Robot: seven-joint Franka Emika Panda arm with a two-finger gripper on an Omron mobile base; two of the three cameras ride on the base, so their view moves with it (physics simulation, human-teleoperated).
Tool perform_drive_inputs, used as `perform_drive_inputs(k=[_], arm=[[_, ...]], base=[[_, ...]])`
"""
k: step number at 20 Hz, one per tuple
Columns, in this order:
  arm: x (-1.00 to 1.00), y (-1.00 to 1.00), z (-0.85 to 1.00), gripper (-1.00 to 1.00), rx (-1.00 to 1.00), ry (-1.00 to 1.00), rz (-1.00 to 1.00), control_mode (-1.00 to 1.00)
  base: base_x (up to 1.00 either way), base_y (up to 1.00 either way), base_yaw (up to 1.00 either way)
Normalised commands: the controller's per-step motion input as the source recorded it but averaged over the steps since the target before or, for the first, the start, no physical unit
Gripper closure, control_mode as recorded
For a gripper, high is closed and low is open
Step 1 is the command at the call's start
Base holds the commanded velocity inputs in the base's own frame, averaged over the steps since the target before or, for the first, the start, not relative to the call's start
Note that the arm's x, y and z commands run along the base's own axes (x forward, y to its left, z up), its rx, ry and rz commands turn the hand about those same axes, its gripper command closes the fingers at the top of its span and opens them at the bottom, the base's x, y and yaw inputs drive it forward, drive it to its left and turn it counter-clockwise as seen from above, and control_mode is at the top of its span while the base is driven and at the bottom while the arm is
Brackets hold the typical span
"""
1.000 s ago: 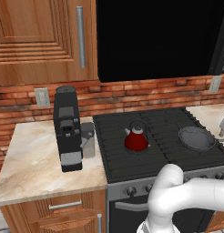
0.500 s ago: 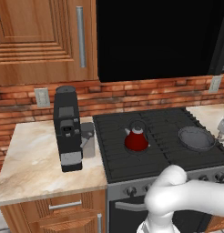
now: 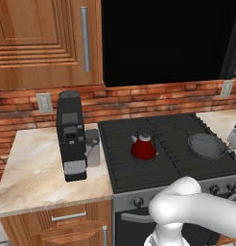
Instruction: Pick the pan from the cabinet and place it on the stove. Then turn on the stove burner for the pan.
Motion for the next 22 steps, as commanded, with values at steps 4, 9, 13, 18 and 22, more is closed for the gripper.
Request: perform_drive_inputs(k=[4, 9, 13, 18, 22], arm=[[-0.48, 0.31, 0.12, -1.0, 0.0, 0.0, -0.01, -1.0], [-0.47, 0.29, 0.04, -1.0, 0.02, 0.0, -0.02, -1.0], [-0.38, 0.27, 0.0, -1.0, 0.05, -0.03, -0.02, -1.0], [-0.32, 0.22, 0.0, -1.0, 0.09, -0.09, -0.02, -1.0], [-0.31, 0.16, 0.0, -1.0, 0.12, -0.13, -0.01, -1.0]], base=[[0.0, 0.0, 0.0], [0.0, 0.0, 0.0], [0.0, 0.0, 0.0], [0.0, 0.0, 0.0], [0.0, 0.0, 0.0]])
